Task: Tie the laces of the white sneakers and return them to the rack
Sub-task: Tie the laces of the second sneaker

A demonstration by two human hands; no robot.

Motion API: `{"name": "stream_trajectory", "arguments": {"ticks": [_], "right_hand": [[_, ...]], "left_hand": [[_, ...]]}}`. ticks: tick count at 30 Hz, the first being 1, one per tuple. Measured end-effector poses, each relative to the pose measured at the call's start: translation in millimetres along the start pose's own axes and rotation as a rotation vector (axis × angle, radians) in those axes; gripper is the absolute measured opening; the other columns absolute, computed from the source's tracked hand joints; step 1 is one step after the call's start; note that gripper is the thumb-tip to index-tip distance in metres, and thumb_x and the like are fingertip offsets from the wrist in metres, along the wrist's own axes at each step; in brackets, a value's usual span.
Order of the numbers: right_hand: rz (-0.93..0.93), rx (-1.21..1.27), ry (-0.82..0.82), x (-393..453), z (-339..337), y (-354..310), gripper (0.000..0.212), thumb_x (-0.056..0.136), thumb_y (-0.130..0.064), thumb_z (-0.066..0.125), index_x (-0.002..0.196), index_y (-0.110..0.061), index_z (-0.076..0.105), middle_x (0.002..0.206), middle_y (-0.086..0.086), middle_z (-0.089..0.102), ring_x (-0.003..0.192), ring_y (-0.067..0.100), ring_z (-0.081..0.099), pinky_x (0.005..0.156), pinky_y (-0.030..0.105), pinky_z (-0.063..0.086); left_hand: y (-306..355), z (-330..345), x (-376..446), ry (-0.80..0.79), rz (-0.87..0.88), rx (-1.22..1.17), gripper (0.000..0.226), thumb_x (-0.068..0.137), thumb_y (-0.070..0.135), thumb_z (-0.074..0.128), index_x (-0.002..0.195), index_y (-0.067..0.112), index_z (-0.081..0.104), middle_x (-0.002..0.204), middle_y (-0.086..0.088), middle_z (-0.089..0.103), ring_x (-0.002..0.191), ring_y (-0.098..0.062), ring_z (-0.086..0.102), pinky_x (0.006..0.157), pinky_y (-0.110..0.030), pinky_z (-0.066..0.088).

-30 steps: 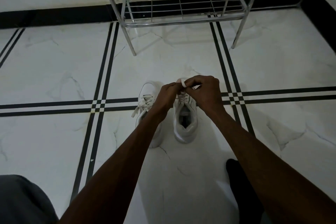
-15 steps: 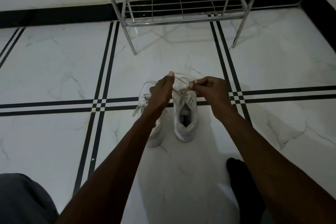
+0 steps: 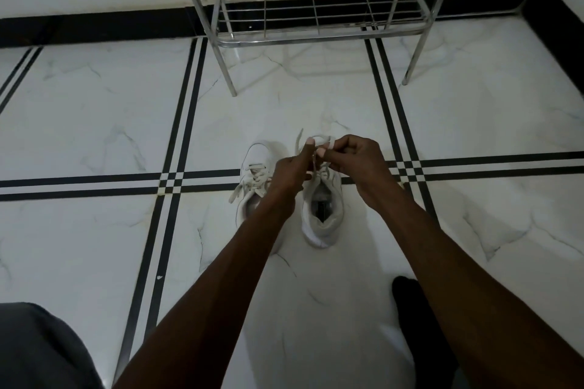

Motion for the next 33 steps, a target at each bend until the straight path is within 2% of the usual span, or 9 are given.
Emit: {"name": "stream_trajectory", "arguments": {"ticks": [4,8,11,14,17,20,24,29,33], "right_hand": [[0.063,-0.054,-0.026,-2.1,-5.8,3.8,0.018,0.076,-0.012,0.085,0.084,-0.007,0.069,0.097,0.017,0.077,0.091,0.025,0.075,0.082,0.036,0.062],[0.334,0.068,0.176,-6.8,-47.5,34.5,0.022,0.080,-0.003,0.081,0.073,-0.011,0.062,0.089,0.015,0.068,0.080,0.020,0.067,0.068,0.028,0.054],[0.542,0.167,0.199,-17.6,-62.5,64.9,0.012,0.087,-0.010,0.075,0.091,-0.009,0.065,0.097,0.009,0.069,0.074,0.008,0.067,0.058,0.019,0.042],[0.456,0.228,0.165,-14.2,-45.7,64.8,0.015,0.092,-0.019,0.071,0.101,-0.009,0.065,0.094,0.009,0.071,0.072,0.011,0.069,0.057,0.022,0.045],[0.427,0.226,0.086,-14.1,-20.4,54.1,0.023,0.095,-0.037,0.065,0.094,-0.014,0.064,0.087,0.008,0.070,0.077,0.018,0.066,0.063,0.028,0.049],[0.314,0.020,0.082,-12.5,-10.2,52.0,0.026,0.093,-0.041,0.067,0.091,-0.015,0.070,0.091,0.012,0.074,0.083,0.023,0.066,0.078,0.040,0.058],[0.183,-0.171,0.171,-9.9,-6.5,48.2,0.024,0.090,-0.036,0.071,0.093,-0.012,0.071,0.093,0.011,0.075,0.090,0.028,0.072,0.083,0.050,0.062],[0.130,-0.266,0.277,-5.0,-4.1,51.2,0.023,0.092,-0.030,0.069,0.084,-0.008,0.065,0.086,0.013,0.073,0.083,0.032,0.071,0.079,0.051,0.061],[0.099,-0.379,0.318,-3.0,-1.8,52.6,0.022,0.097,-0.028,0.063,0.089,-0.008,0.058,0.090,0.009,0.067,0.084,0.025,0.063,0.070,0.036,0.050]], "left_hand": [[2.9,-8.1,8.9,0.083,0.097,-0.103,0.035,0.097,0.038,0.069,0.104,0.005,0.079,0.103,-0.017,0.079,0.094,-0.025,0.074,0.077,-0.044,0.060],[-8.6,-41.1,4.4,0.415,0.222,0.185,0.033,0.101,0.019,0.064,0.085,-0.007,0.075,0.062,-0.015,0.071,0.041,-0.005,0.064,0.051,-0.027,0.060],[-20.1,-50.6,3.3,0.433,0.242,0.233,0.037,0.105,0.019,0.058,0.080,-0.005,0.071,0.056,-0.011,0.069,0.038,-0.001,0.064,0.049,-0.014,0.054],[-16.3,-40.2,8.5,0.437,0.228,0.145,0.045,0.103,0.037,0.056,0.077,0.002,0.068,0.068,-0.016,0.075,0.057,-0.020,0.076,0.072,-0.038,0.065],[-20.7,-17.2,11.4,0.245,0.030,-0.034,0.053,0.101,0.053,0.054,0.074,0.007,0.063,0.074,-0.015,0.076,0.063,-0.029,0.076,0.083,-0.048,0.065],[-21.9,-1.6,7.8,0.170,-0.026,0.079,0.052,0.096,0.057,0.061,0.068,0.013,0.063,0.052,-0.002,0.070,0.059,-0.023,0.074,0.088,-0.042,0.063],[-22.6,5.2,7.9,0.253,0.037,0.178,0.047,0.086,0.054,0.075,0.069,0.010,0.074,0.065,-0.006,0.073,0.061,-0.014,0.066,0.063,-0.018,0.045],[-23.1,6.0,4.3,0.349,0.135,0.278,0.041,0.092,0.041,0.074,0.082,0.002,0.079,0.076,-0.007,0.070,0.073,-0.015,0.058,0.069,-0.022,0.034],[-23.9,6.0,2.4,0.381,0.238,0.344,0.040,0.099,0.036,0.066,0.074,0.006,0.073,0.074,-0.013,0.074,0.069,-0.023,0.063,0.068,-0.026,0.034]]}}
Point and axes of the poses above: each hand's wrist, its own x-axis towards the middle knuckle, its own z-axis out of the palm, y = z × x, the point moved 4 cm from there along x, towards the middle knuckle
